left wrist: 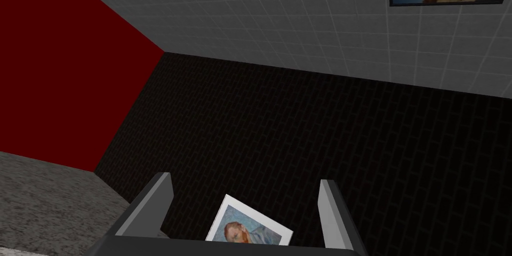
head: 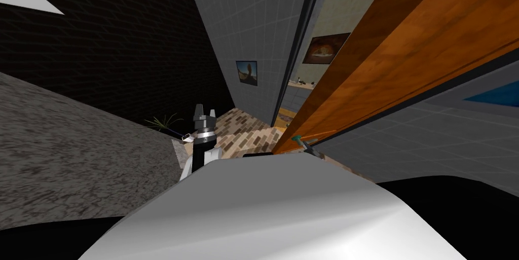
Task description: Pull the door open
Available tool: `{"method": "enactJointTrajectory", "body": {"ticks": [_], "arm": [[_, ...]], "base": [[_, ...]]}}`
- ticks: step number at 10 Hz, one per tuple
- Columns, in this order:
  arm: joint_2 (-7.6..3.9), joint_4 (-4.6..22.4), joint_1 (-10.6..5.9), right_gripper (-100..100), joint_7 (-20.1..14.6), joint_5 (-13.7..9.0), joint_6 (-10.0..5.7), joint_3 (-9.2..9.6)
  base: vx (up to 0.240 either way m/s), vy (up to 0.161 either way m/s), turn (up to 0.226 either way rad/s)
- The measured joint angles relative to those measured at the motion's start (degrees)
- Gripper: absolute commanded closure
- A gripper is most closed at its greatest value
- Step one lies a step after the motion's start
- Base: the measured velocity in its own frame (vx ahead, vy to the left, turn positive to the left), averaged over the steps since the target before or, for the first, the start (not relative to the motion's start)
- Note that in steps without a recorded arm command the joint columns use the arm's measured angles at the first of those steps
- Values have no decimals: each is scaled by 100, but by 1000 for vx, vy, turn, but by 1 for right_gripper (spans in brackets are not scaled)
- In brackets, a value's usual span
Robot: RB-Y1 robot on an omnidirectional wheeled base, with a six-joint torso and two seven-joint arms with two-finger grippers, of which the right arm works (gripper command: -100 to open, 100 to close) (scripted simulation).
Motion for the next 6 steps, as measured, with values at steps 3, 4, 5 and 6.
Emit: {"method": "enactJointTrajectory", "body": {"ticks": [3,4,5,6], "arm": [[-12,-43,114,100,-12,36,-130,-16],[-24,101,62,100,28,40,-236,-23],[-40,136,85,100,40,60,-318,-31],[-48,109,141,100,34,77,-376,-37]], "base": [[-14,-9,26],[-47,-32,93],[-69,-30,74],[-94,-27,45]]}}
